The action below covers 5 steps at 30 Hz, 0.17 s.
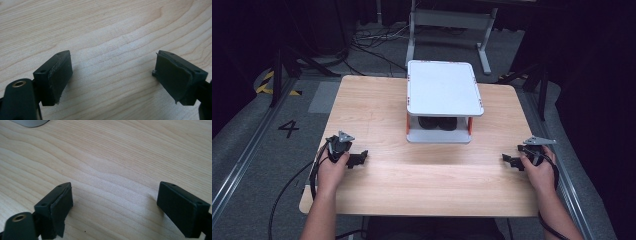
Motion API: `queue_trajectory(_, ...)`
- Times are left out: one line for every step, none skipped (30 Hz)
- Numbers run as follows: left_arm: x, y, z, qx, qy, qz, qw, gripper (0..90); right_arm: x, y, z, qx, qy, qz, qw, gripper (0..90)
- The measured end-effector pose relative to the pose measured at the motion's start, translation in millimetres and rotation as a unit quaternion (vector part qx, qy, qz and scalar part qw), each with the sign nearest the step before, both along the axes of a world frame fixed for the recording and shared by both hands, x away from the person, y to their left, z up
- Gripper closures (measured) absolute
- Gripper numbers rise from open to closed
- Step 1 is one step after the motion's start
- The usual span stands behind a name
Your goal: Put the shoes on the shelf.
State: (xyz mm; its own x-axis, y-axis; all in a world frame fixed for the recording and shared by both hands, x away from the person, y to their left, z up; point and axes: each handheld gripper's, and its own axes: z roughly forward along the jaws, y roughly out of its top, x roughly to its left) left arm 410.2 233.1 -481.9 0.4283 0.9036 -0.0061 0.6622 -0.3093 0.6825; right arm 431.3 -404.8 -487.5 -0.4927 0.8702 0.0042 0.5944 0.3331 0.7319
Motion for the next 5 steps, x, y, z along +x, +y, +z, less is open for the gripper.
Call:
queue_trajectory(0.0, 0.0, 0.0, 0.0, 0.0, 0.0, 1.0, 15.2, 0.0, 0.4, -0.1, 0.0, 0.0, -0.002, 1.0, 13.1)
queue_trajectory(0.0, -0.1, 0.0, 0.0, 0.0, 0.0, 1.0, 15.2, 0.1, 0.3, -0.2, 0.0, -0.001, -0.002, 1.0, 13.1)
queue_trajectory(-0.1, -0.1, 0.0, 0.0, 0.0, 0.001, 1.0, 15.2, 0.1, 0.3, -0.2, 0.001, 0.0, -0.002, 1.0, 13.0)
queue_trajectory(-0.1, 0.0, 0.0, 0.0, 0.0, 0.002, 1.0, 15.1, 0.1, 0.3, -0.2, 0.001, 0.0, -0.002, 1.0, 12.9)
queue_trajectory(0.0, 0.0, 0.0, 0.0, 0.0, 0.002, 1.0, 15.0, 0.2, 0.2, -0.2, 0.001, 0.0, 0.0, 1.0, 12.7)
